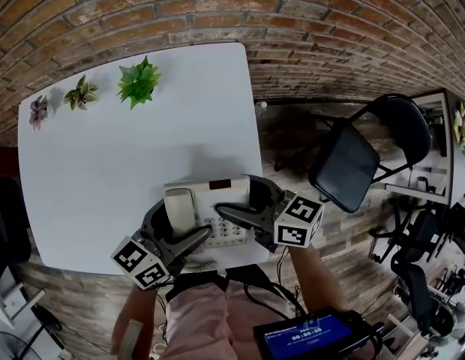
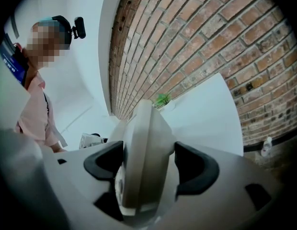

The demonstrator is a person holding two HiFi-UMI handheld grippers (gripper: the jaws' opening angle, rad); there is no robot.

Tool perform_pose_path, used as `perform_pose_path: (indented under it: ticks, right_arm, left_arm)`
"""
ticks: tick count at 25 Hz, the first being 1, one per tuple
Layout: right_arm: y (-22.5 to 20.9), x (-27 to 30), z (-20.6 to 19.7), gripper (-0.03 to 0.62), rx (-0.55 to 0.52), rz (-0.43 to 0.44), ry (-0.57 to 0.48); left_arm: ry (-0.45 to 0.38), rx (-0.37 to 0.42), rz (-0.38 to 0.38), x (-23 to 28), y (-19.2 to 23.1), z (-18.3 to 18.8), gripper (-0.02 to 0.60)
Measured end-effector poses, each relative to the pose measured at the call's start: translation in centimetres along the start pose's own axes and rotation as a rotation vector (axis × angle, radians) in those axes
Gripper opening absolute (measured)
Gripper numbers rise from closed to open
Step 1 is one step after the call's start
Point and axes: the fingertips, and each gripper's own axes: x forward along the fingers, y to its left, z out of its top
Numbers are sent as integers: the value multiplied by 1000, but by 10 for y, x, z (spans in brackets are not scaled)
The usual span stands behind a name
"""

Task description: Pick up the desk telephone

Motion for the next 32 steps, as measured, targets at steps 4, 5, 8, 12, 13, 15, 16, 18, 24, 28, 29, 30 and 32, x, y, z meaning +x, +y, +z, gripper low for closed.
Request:
perform_pose_path:
  ticks: [4, 5, 8, 12, 13, 15, 16, 18, 24, 28, 29, 30, 32]
  right_arm:
    - [-1, -2, 1, 346, -2, 8, -10]
    - [-1, -1, 0, 347, 3, 10, -5]
    - [-1, 3, -5, 392, 62, 25, 44]
    - [9, 6, -18, 409, 144, 112, 129]
    - [15, 8, -21, 389, 146, 147, 150]
    - [26, 12, -24, 318, 131, 203, 163]
    - [29, 12, -25, 242, 129, 220, 156]
    - [31, 12, -27, 234, 143, 233, 142]
    - [34, 12, -27, 225, 131, 269, 134]
    - [30, 13, -27, 224, 154, 257, 121]
    - [29, 13, -26, 222, 163, 251, 116]
    - [28, 12, -26, 222, 169, 247, 115]
    - [29, 12, -27, 222, 169, 244, 123]
  left_arm:
    - [-35, 29, 1, 0, 0, 4, 445]
    - [-47, 39, 8, -1, -1, 4, 445]
    - [-83, 84, 19, -7, -6, 5, 443]
    - [-125, 139, 23, -13, -14, 7, 443]
    - [-127, 145, 24, -14, -15, 7, 443]
    - [-114, 135, 21, -12, -14, 6, 443]
    - [-97, 118, 13, -12, -13, 4, 443]
    - [-40, 72, -19, -11, -10, -1, 443]
    - [36, -94, -125, -14, -10, -11, 448]
    - [44, -96, -100, -6, -7, -13, 448]
    - [43, -102, -96, -5, -6, -13, 448]
    - [44, -106, -93, -4, -6, -13, 448]
    - [51, -105, -91, -5, -7, -13, 446]
